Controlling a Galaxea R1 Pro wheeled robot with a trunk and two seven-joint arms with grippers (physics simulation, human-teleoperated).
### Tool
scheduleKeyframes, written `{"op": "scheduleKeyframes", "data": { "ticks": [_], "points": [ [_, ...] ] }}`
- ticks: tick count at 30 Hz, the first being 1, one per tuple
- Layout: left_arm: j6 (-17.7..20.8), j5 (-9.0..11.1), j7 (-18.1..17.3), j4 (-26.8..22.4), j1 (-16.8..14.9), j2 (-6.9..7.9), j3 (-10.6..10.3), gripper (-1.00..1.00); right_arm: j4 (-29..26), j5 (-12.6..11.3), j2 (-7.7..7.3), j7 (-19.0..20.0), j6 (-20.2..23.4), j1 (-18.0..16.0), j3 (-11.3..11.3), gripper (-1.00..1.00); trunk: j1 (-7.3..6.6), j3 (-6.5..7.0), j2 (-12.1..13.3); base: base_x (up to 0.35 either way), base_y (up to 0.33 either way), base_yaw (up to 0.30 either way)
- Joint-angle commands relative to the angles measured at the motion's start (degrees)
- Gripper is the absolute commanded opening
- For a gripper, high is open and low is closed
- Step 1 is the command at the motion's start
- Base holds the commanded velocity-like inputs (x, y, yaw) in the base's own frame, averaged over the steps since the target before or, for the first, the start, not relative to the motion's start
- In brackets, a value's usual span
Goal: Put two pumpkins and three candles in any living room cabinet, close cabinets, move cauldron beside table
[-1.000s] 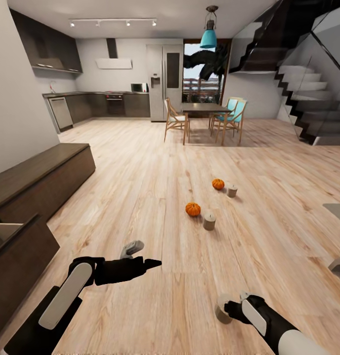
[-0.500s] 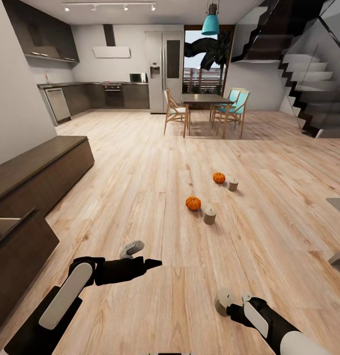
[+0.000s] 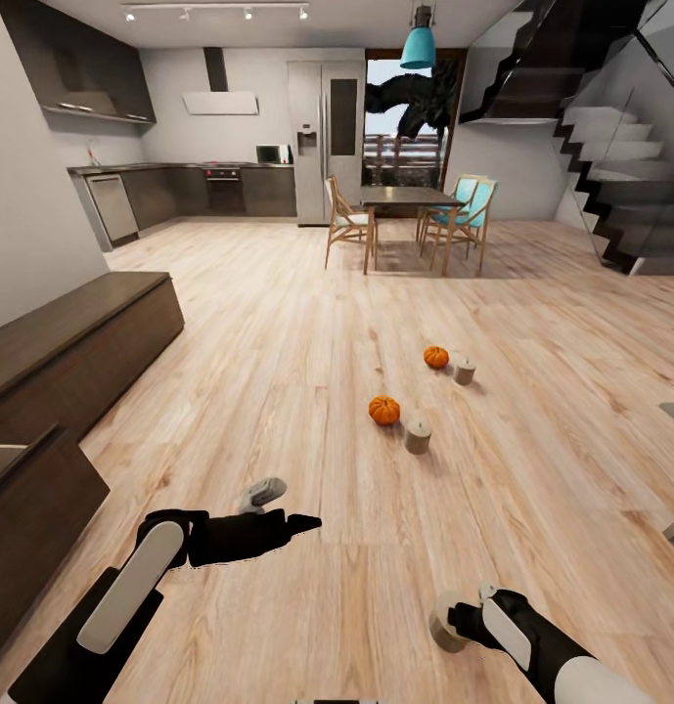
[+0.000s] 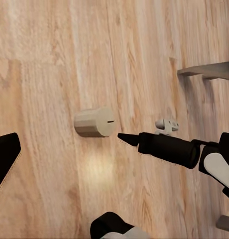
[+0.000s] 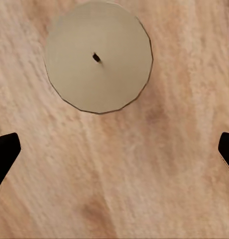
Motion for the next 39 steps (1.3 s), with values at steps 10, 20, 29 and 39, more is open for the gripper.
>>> {"op": "scheduleKeyframes", "data": {
  "ticks": [10, 20, 29, 39],
  "points": [
    [0.0, 0.6, 0.6, -0.1, 0.0, 0.00, 0.0, 1.00, -0.2, -0.6, -0.07, -0.5, 0.2, 0.0, 0.5, 1.00, 0.02, -0.05, 0.0, 0.273, 0.000, 0.000],
    [0.0, 0.6, 0.6, -0.1, 0.0, -0.15, 0.0, 1.00, -0.2, -0.5, -0.07, -0.5, 0.1, 0.0, 0.5, 1.00, 0.02, -0.05, 0.0, 0.149, 0.000, 0.000],
    [0.0, 0.7, 0.6, -0.2, 0.0, -0.22, 0.0, 1.00, -0.1, -0.5, -0.07, -0.5, -1.9, 0.0, 0.6, 1.00, 0.09, -0.72, -0.1, 0.003, 0.000, 0.000],
    [0.2, 1.1, 0.2, -0.8, 0.0, -0.08, -0.5, 1.00, 1.6, -0.5, 0.07, -0.5, -5.7, 0.0, 0.6, 1.00, 0.35, -2.93, -0.2, 0.000, 0.000, 0.000]
  ]
}}
